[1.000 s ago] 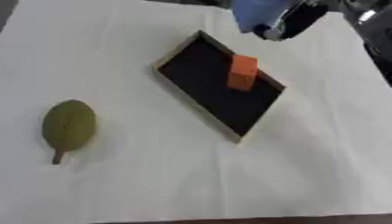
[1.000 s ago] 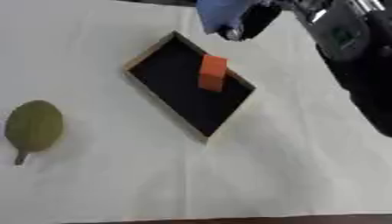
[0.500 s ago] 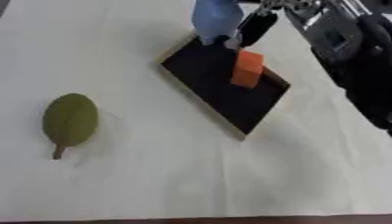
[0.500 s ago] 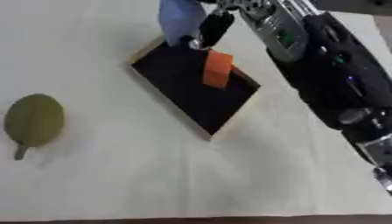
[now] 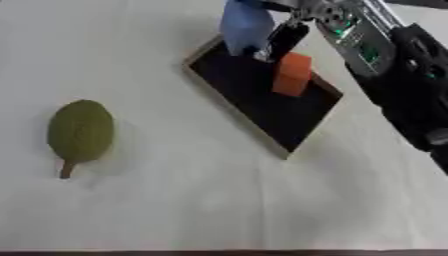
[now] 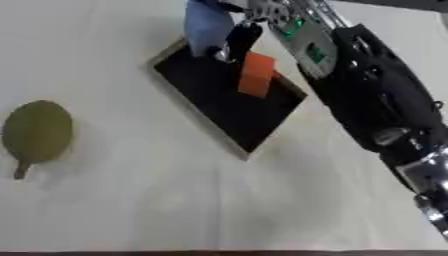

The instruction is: Pick up objects on the table and place them in the box.

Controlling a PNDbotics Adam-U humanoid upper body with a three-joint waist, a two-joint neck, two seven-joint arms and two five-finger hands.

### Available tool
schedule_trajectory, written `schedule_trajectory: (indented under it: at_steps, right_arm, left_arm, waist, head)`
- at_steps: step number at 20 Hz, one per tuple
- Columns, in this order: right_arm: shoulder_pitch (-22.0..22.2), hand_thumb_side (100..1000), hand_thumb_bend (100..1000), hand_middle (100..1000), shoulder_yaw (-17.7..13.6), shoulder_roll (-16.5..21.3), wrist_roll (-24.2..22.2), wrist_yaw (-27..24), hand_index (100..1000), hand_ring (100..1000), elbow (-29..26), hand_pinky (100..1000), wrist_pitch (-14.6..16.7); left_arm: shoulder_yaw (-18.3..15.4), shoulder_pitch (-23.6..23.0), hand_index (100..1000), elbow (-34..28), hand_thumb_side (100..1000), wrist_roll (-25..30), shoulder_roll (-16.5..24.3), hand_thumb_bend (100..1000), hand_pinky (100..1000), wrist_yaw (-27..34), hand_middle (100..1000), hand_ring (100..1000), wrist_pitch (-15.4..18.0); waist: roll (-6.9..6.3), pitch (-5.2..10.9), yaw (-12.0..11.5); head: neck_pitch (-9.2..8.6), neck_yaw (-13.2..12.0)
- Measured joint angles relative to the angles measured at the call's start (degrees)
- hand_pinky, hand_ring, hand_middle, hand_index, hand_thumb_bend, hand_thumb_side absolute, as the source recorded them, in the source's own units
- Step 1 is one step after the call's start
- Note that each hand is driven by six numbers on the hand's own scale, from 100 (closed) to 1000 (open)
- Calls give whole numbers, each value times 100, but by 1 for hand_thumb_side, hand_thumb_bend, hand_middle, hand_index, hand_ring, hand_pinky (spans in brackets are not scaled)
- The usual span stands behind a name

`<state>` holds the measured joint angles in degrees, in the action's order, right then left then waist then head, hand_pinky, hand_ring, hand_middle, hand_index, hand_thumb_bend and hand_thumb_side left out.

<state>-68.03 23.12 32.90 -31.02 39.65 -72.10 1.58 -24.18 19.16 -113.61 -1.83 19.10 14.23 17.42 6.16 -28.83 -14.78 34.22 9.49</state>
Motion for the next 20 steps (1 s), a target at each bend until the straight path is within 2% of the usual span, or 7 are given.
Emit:
schedule_trajectory:
  at_steps: [1, 2, 3, 4, 6, 10, 20]
  right_arm:
    - [1, 194, 242, 768, 13, -5, -63, 9, 873, 901, 0, 908, 48]
    - [2, 249, 247, 785, 24, -9, -148, 11, 886, 912, 0, 916, 110]
    - [2, 260, 248, 789, 25, -13, -243, 11, 889, 914, -1, 918, 180]
    - [2, 364, 302, 821, 25, -20, -339, 11, 908, 944, -3, 939, 250]
    - [1, 426, 358, 837, 25, -35, -512, 41, 924, 954, -17, 948, 383]
    - [0, 409, 432, 841, 25, -38, -713, 233, 932, 951, -40, 949, 568]
    - [1, 344, 457, 839, -17, -37, -790, 380, 934, 944, -252, 947, 558]
  left_arm:
    - [0, 0, 815, 0, 596, 2, 0, 100, 936, 3, 652, 803, 0]
    - [0, 1, 815, 0, 596, 3, 0, 100, 936, 6, 652, 803, -1]
    - [-1, 1, 815, 0, 596, 4, -1, 100, 936, 8, 652, 803, -2]
    - [-1, 1, 815, 0, 596, 5, -1, 100, 936, 10, 651, 803, -3]
    - [-1, 2, 815, 0, 596, 9, -1, 100, 936, 14, 652, 803, -8]
    - [-1, 4, 816, 0, 596, 16, -2, 100, 935, 16, 652, 804, -18]
    - [1, 7, 816, 0, 596, 15, -3, 100, 931, 16, 652, 803, -37]
  waist:
    - [0, -6, 0]
    - [0, -11, 0]
    - [0, -13, 1]
    - [0, -13, 3]
    - [0, -13, 13]
    - [-4, -12, 37]
    - [-49, 99, 94]
  head:
    - [0, 0]
    - [0, 0]
    - [0, 0]
    - [0, 0]
    - [0, 0]
    - [0, -2]
    - [1, -35]
